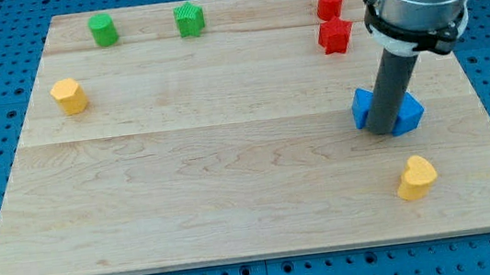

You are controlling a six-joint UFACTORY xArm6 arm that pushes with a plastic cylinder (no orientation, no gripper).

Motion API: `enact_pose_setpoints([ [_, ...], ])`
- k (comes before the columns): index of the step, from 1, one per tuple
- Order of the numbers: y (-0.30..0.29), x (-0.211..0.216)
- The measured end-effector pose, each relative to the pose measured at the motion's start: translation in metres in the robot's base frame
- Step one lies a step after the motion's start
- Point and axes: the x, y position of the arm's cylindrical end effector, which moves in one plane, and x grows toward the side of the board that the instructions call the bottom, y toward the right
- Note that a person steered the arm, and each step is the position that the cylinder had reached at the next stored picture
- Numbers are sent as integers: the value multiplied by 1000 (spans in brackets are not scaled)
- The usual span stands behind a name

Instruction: Place the blue cube in between the red star and blue triangle

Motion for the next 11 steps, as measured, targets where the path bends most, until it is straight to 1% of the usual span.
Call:
enact_pose_setpoints([
  [1, 0, -17],
  [4, 2, -26],
  [5, 2, 6],
  [6, 14, 29],
  [7, 44, 7],
  [8, 42, -19],
  [10, 79, -26],
  [11, 66, -46],
])
